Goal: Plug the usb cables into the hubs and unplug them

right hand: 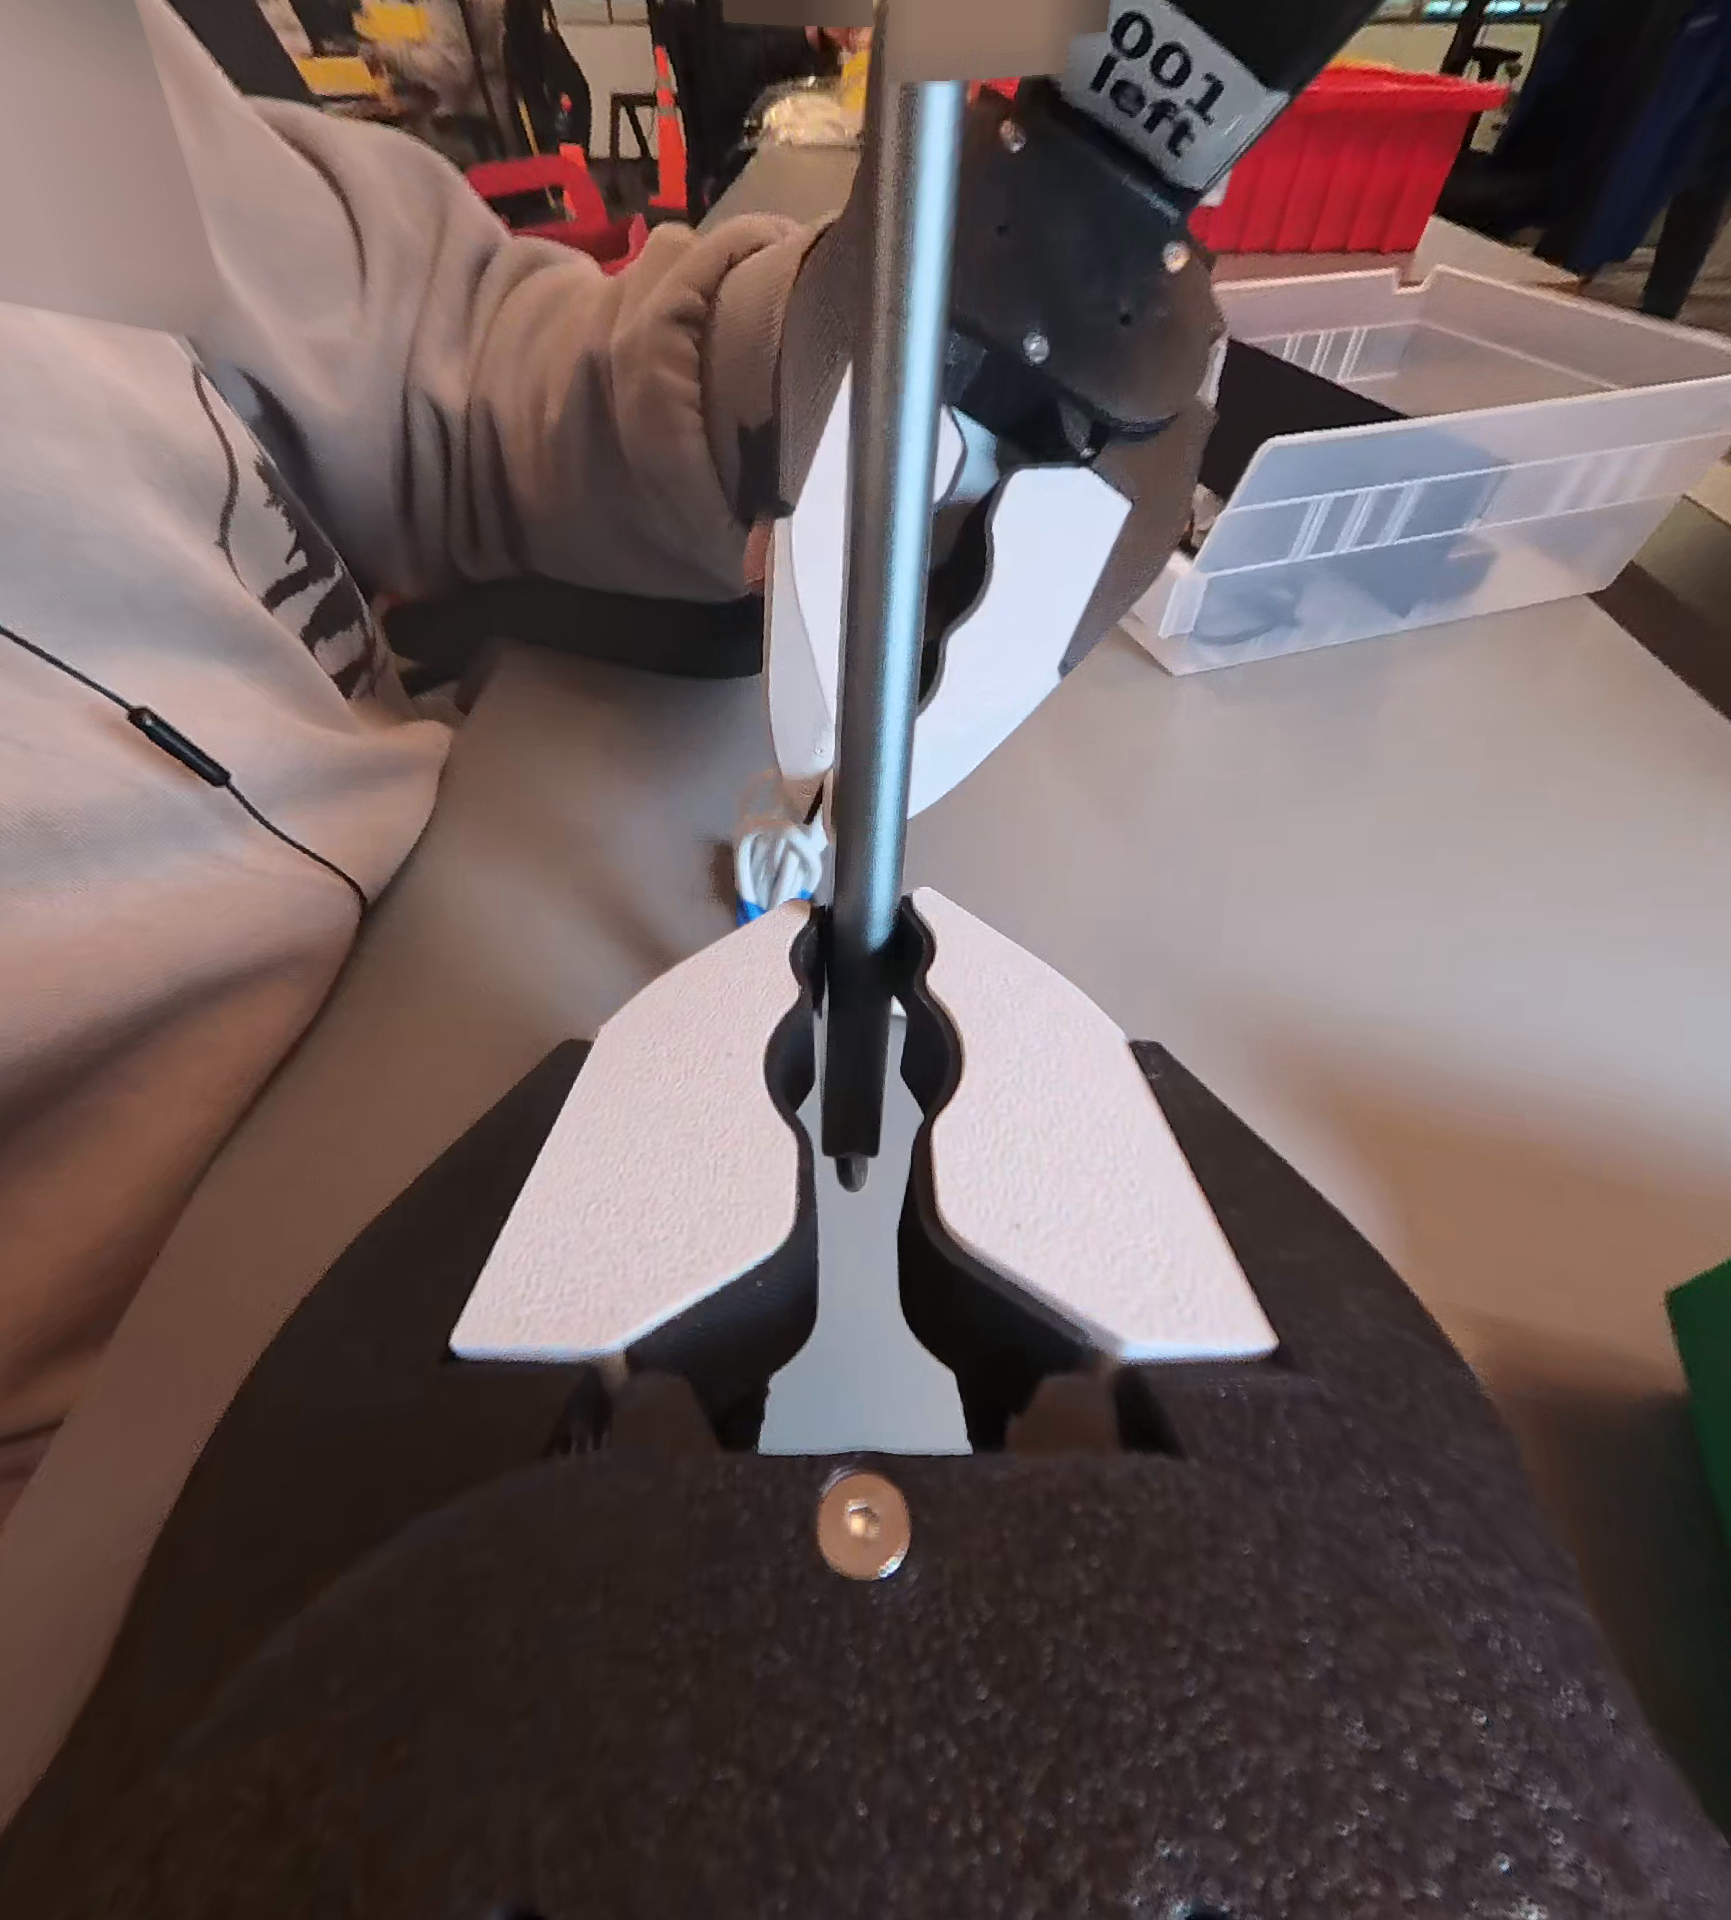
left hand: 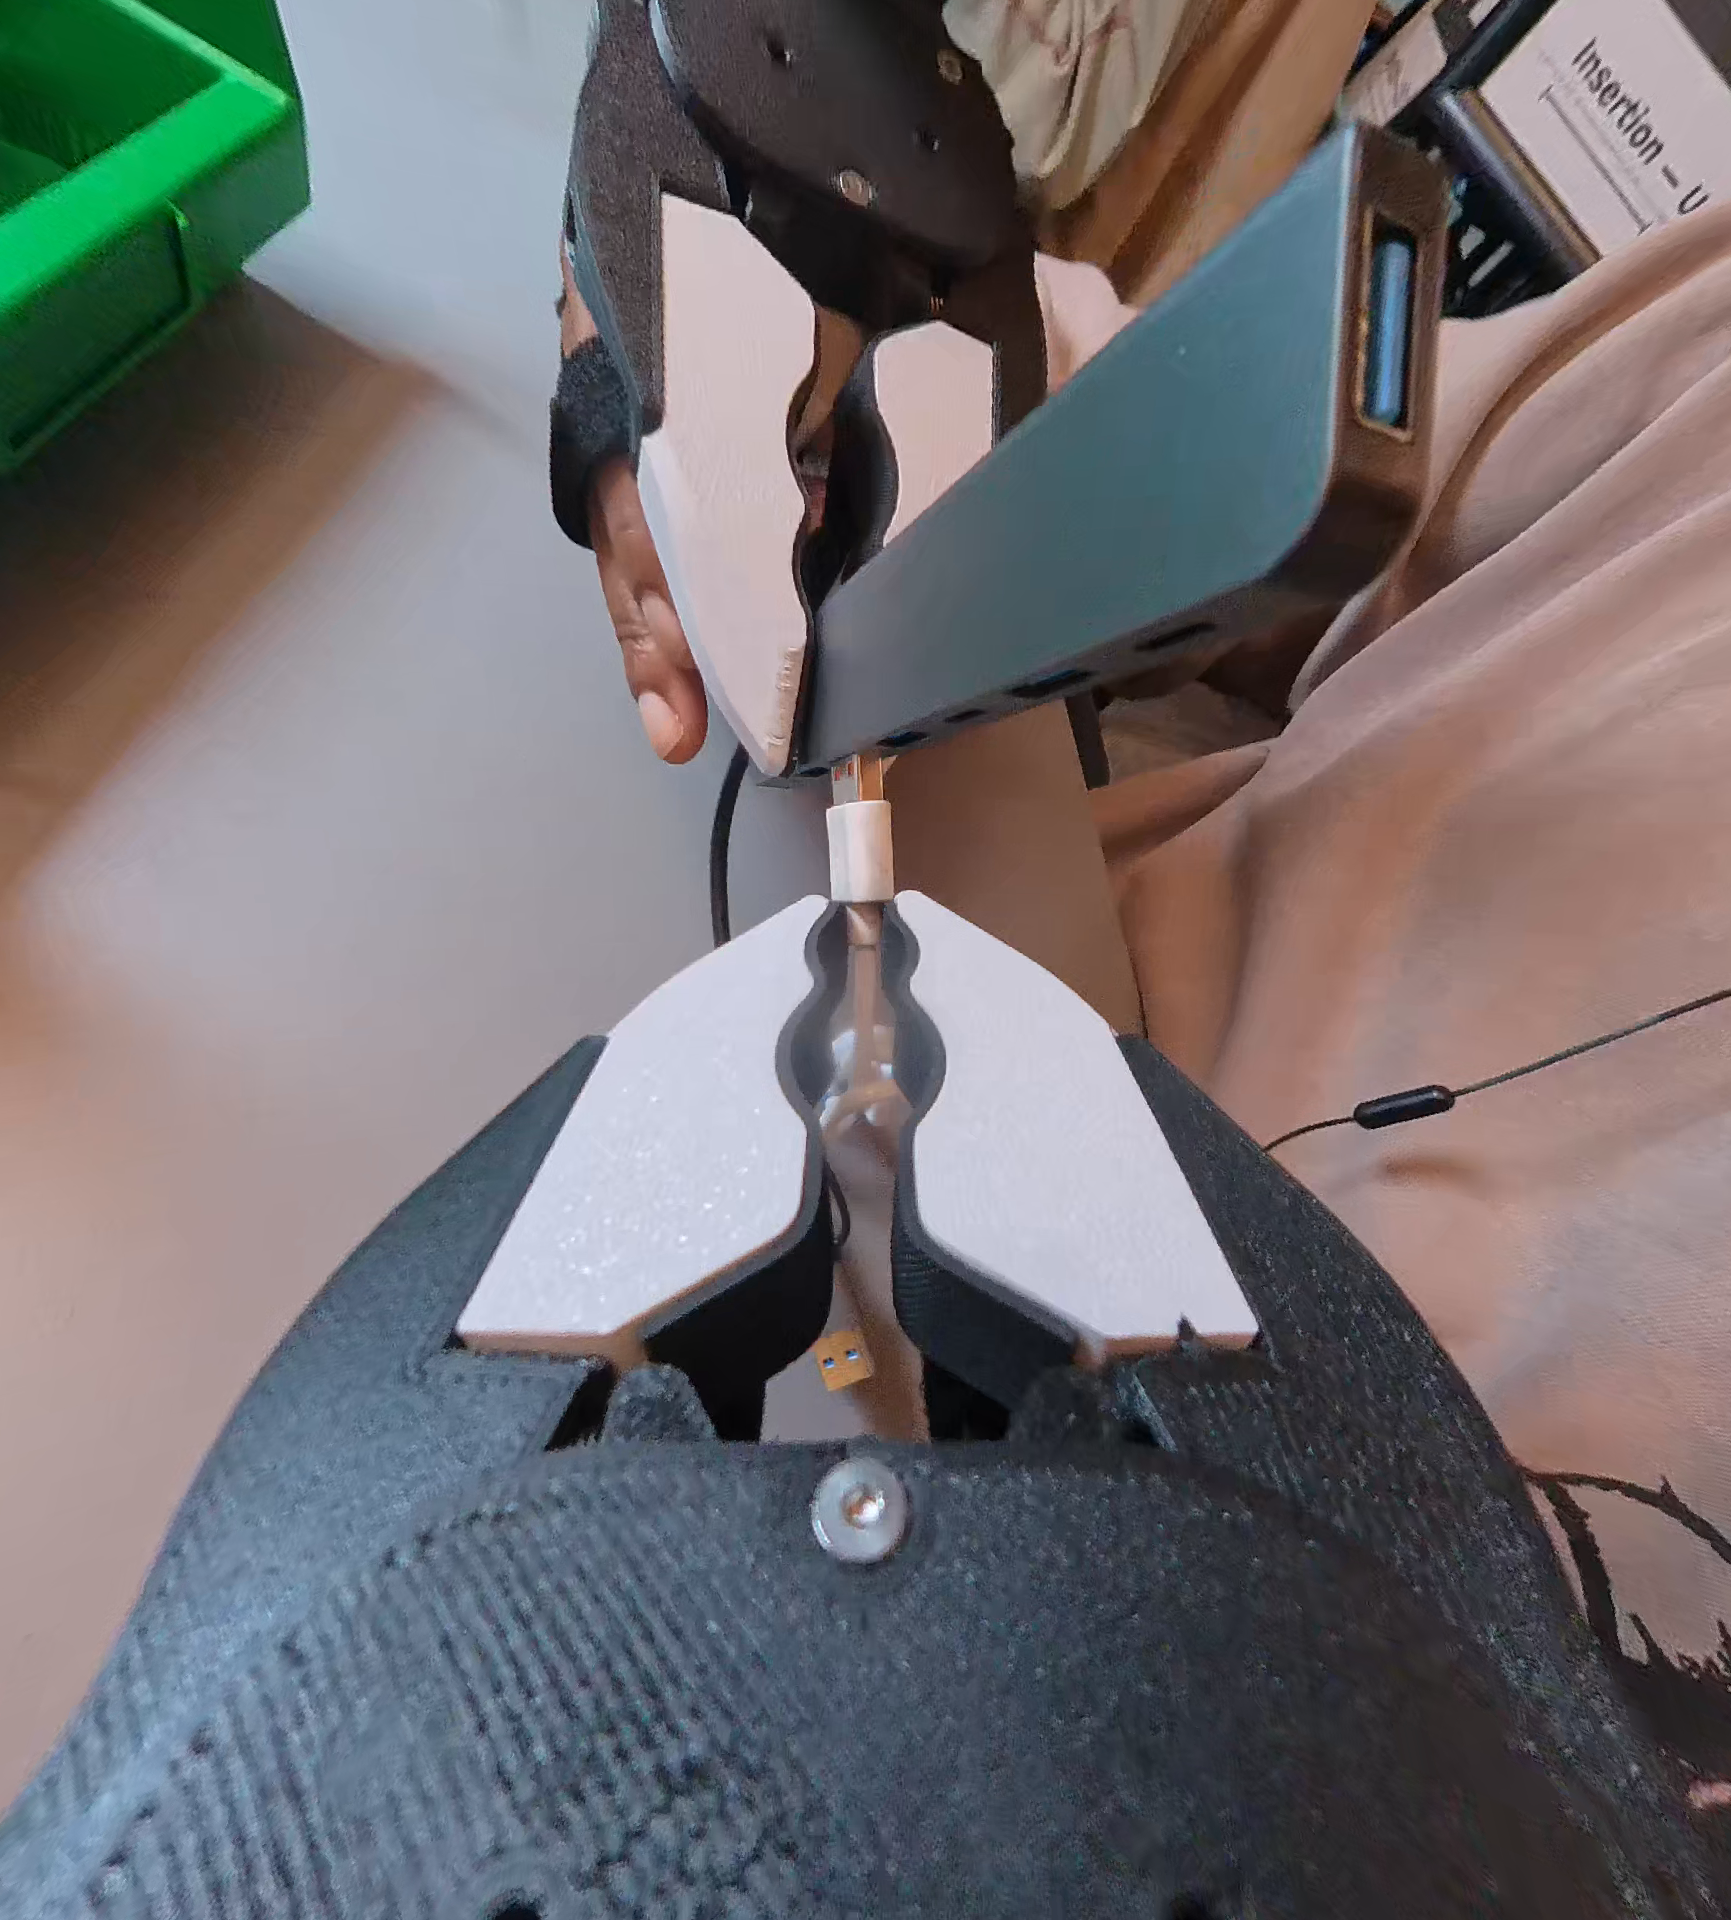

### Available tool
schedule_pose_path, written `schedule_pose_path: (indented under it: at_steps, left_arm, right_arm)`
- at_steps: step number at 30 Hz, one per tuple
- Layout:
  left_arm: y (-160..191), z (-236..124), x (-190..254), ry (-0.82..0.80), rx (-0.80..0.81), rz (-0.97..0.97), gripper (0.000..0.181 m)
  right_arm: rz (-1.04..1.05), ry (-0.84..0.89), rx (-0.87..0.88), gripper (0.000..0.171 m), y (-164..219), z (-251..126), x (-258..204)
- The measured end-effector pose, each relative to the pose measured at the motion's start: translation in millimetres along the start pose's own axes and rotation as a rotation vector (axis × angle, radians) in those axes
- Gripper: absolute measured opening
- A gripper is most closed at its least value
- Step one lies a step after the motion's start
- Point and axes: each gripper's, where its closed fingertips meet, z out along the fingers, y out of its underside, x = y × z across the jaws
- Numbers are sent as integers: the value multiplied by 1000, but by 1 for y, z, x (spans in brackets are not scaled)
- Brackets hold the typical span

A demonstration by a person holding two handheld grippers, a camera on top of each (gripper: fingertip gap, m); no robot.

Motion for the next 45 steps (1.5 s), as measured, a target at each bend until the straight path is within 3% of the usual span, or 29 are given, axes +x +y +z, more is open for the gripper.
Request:
schedule_pose_path:
  at_steps: [12, 16, 23, 32, 39, 45]
  left_arm:
    - [15, 11, 2, 4, -86, 28, 6]
    - [15, 5, -3, -19, -78, 13, 6]
    - [15, 2, -7, -36, -73, -1, 6]
    - [2, 8, -10, -159, 3, 278, 6]
    - [7, 17, -5, -109, -34, 249, 5]
    - [4, 9, -3, -185, -85, 267, 6]
  right_arm:
    - [-24, -81, -236, 11, 37, 20, -18]
    - [15, -35, -89, 13, 14, 12, -7]
    - [-8, 11, -26, 10, 9, 11, -1]
    - [48, -23, -42, 10, 11, 4, -2]
    - [-24, -74, -214, 9, 39, 23, -17]
    - [-22, -55, -167, 10, 29, 25, -12]
